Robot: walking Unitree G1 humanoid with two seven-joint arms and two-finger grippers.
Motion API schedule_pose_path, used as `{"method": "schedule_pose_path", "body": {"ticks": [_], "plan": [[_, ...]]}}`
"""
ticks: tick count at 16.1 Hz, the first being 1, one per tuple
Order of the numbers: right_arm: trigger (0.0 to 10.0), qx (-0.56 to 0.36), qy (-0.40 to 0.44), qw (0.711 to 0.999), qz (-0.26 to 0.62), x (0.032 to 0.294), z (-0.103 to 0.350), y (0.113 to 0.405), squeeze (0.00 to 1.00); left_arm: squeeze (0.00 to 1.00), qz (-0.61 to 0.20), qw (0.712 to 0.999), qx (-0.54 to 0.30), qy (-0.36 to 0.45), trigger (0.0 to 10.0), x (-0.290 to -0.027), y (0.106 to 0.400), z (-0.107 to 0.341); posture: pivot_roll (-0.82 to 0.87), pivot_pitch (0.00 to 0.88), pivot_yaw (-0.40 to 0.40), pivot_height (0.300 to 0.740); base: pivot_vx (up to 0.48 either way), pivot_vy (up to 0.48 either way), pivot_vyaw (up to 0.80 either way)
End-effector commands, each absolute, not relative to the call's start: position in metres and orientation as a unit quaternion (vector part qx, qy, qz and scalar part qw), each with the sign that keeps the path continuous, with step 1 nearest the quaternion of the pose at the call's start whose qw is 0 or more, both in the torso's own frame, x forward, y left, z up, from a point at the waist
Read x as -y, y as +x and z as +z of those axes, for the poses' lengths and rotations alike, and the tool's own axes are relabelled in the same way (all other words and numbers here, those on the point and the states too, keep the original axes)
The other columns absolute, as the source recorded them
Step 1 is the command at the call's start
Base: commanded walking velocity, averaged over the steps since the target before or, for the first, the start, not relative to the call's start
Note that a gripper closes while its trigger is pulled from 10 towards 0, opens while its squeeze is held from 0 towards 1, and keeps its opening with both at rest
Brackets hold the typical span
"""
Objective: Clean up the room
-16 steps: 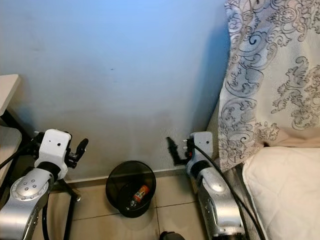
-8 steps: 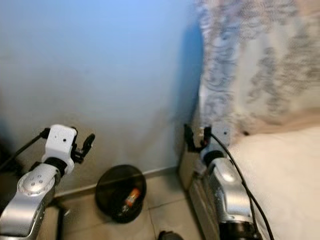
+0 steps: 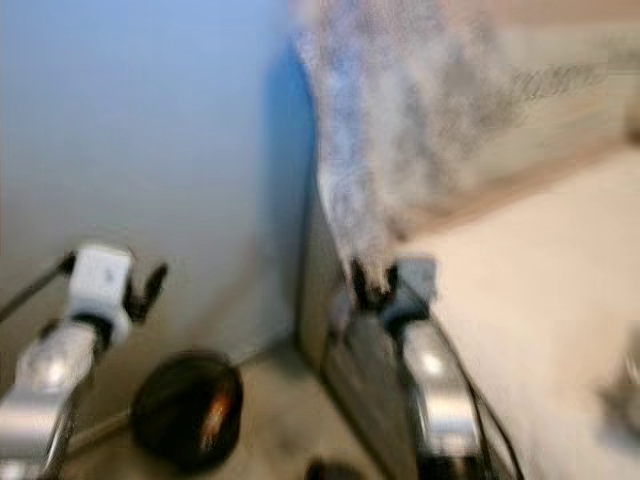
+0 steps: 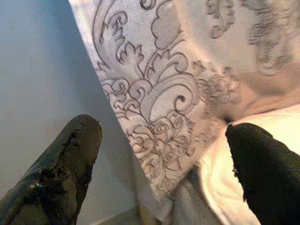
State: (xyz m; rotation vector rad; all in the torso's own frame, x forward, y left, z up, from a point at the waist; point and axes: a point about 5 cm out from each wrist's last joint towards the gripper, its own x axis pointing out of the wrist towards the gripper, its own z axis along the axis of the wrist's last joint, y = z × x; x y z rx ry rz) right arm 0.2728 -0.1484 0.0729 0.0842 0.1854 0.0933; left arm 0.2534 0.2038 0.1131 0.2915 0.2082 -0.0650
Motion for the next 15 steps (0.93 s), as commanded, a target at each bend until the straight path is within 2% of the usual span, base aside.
{"method": "schedule_pose_path", "body": {"ticks": [1, 6, 9, 15], "plan": [[10.0, -0.091, 0.036, 0.995, 0.032, 0.160, 0.075, 0.276, 0.00, 0.00, -0.039, 0.985, -0.102, 0.136, 10.0, -0.197, 0.255, 0.113, 0.00, 0.000, -0.004, 0.740, 0.000, 0.000, -0.80], [10.0, -0.091, 0.053, 0.992, 0.065, 0.146, 0.074, 0.275, 0.00, 0.00, -0.040, 0.984, -0.103, 0.140, 10.0, -0.200, 0.258, 0.114, 0.02, 0.000, 0.001, 0.740, 0.000, 0.000, -0.80], [10.0, -0.095, 0.067, 0.991, 0.060, 0.147, 0.073, 0.275, 0.00, 0.00, -0.042, 0.983, -0.094, 0.152, 10.0, -0.198, 0.259, 0.115, 0.02, 0.000, -0.003, 0.740, 0.000, 0.000, -0.80], [10.0, -0.089, 0.070, 0.992, 0.058, 0.154, 0.079, 0.278, 0.00, 0.00, -0.031, 0.988, -0.091, 0.123, 10.0, -0.196, 0.259, 0.113, -0.01, 0.000, -0.005, 0.740, 0.000, 0.000, -0.80]]}}
